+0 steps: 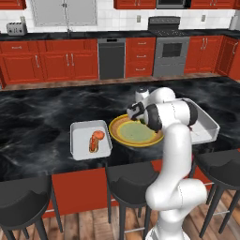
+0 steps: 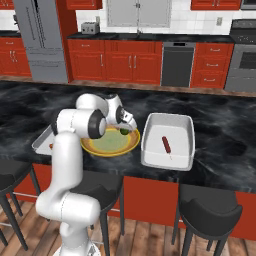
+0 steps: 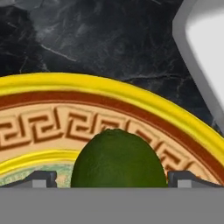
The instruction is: Place one cooked food and one vegetable from the large plate to each tupperware container.
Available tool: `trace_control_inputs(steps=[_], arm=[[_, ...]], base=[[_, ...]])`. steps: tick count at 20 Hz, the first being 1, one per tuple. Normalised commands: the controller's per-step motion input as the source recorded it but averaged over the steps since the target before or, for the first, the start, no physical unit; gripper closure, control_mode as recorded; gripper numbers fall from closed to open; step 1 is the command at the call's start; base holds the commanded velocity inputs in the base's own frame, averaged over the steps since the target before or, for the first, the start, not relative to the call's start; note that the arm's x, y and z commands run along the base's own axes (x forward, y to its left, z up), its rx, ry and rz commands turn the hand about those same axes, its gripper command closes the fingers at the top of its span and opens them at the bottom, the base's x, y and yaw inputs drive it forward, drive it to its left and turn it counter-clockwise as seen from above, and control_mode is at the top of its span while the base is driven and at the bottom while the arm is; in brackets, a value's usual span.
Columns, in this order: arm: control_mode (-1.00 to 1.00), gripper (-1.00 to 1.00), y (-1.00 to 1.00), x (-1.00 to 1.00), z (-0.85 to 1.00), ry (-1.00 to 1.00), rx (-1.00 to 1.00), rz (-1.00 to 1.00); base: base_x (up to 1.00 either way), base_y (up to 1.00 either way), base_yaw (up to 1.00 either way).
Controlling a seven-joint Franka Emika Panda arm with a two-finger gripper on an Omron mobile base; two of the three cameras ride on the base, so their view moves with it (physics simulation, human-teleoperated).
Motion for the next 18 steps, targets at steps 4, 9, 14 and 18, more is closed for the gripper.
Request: trace_control_inputs(steps=[4,9,14,18], arm=[[-1.00,-1.00,-0.03,0.00,-0.18,0.06,0.00,-0.01],[-1.00,1.00,0.00,0.00,-0.07,0.02,0.00,0.00],[-1.00,1.00,0.00,0.00,-0.07,0.01,0.00,0.00],[-1.00,1.00,-0.08,-0.01,-0.02,0.00,0.00,-0.01]], base=[[0.00,0.00,0.00],[0.00,0.00,0.00],[0.00,0.00,0.00],[0.00,0.00,0.00]])
